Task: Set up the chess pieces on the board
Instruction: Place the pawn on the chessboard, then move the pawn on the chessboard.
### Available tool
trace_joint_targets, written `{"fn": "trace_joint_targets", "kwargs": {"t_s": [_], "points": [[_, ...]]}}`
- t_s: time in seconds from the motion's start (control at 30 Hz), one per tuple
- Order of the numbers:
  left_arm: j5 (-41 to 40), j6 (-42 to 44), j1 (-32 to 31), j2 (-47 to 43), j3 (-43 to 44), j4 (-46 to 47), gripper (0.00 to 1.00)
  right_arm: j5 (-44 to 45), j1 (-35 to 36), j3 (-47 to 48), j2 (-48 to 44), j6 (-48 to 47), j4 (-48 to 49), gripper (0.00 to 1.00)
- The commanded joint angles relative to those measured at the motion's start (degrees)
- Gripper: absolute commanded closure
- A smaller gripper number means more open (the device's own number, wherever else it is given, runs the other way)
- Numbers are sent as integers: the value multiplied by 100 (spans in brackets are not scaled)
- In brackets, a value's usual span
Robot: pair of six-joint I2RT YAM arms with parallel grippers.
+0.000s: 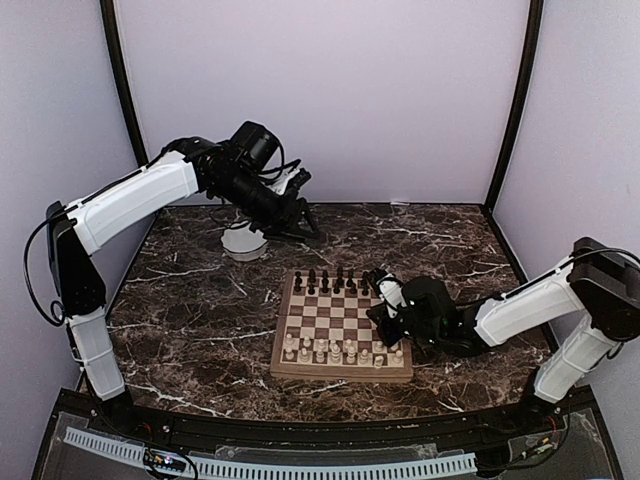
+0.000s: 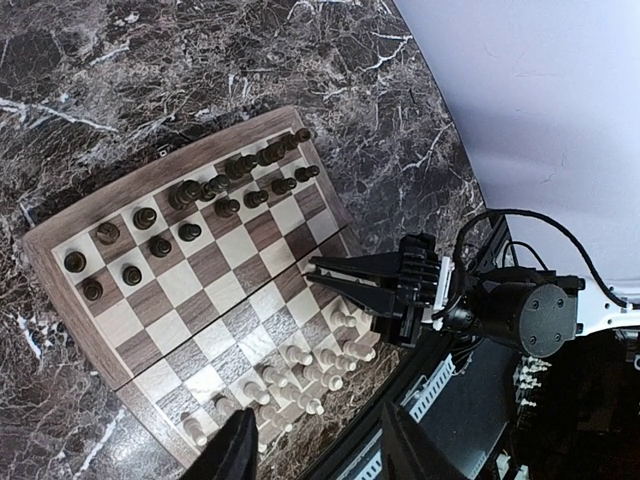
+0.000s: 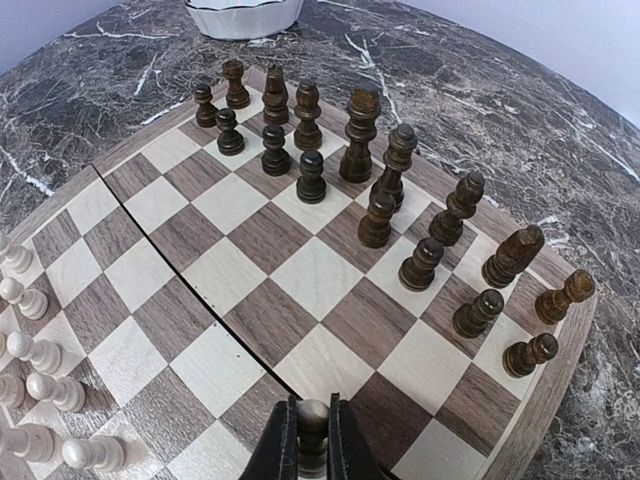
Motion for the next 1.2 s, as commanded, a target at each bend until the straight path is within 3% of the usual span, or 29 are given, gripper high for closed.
{"fn": "trace_joint_targets", "kwargs": {"t_s": [0.0, 0.7, 0.93, 1.03, 1.17], "points": [[98, 21, -7, -345, 36, -264, 56, 254, 132, -100, 162, 4, 835, 95], [194, -152, -7, -514, -334, 20, 56, 138, 155, -12, -194, 325, -8, 77], [83, -137, -7, -635, -389, 248, 55, -175, 154, 930, -932, 365, -1543, 71], [-138, -108, -7, -749, -526, 327, 53, -498, 155, 1798, -798, 368, -2716, 69], [-883, -22, 6, -915, -713, 184, 40, -805, 154, 3170, -133, 531, -4617, 69]]}}
